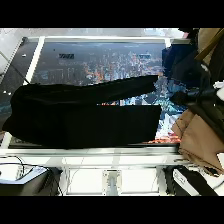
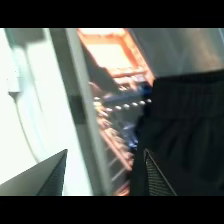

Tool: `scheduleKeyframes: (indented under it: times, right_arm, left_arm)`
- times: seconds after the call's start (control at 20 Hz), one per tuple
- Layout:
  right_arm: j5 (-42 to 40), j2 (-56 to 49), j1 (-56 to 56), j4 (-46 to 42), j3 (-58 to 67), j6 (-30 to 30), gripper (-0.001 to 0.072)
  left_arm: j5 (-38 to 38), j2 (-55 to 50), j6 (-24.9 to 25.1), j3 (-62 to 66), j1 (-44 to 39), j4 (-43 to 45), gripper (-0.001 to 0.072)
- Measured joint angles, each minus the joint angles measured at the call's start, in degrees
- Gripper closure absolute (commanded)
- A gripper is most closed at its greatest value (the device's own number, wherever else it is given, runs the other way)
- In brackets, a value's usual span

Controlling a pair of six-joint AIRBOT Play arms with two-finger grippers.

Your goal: Fold the clothes and pants, and hang the long-sleeved shirts on hangers.

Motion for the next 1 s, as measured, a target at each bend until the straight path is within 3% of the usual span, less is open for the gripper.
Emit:
scheduleKeyframes:
  times: [0.05,0.1,0.3,0.7,0.85,0.9,0.95,1.0]
  right_arm:
    - [-0.76,2.23,-0.11,2.03,-2.25,-0.02,0.0369]
    - [-1.31,4.0,-0.2,3.74,-3.72,-0.02,0.0369]
    - [-2.36,8.79,-0.31,9.22,-6.69,-0.07,0.037]
    - [-3.91,10.95,-0.31,16.24,-7.74,-0.07,0.0371]
    - [-3.98,11.08,-0.31,17.35,-7.8,-0.07,0.0371]
    - [-3.96,11.08,-0.31,17.59,-7.8,-0.09,0.0371]
    - [-3.87,11.08,-0.31,17.7,-7.8,-0.07,0.0372]
    - [-3.8,11.1,-0.31,17.9,-7.8,-0.07,0.0371]
  left_arm:
    - [0.44,-1.68,3.02,-0.81,0.87,-3.8,0.0112]
    - [0.76,-3.41,5.84,-1.31,1.46,-7.41,0.0086]
    - [2.82,-10.8,15.39,-2.32,2.56,-19.96,0.0087]
    - [7.56,-19.23,26.03,-2.56,-3.23,-32.54,0.014]
    - [10.16,-20.41,27.1,-2.56,-6.67,-33.9,0.031]
    - [10.6,-20.87,27.28,-2.56,-7.52,-34.07,0.0454]
    - [10.93,-21.2,27.3,-2.56,-8.07,-34.21,0.0657]
    - [11.41,-21.4,27.32,-2.56,-8.5,-34.38,0.0695]
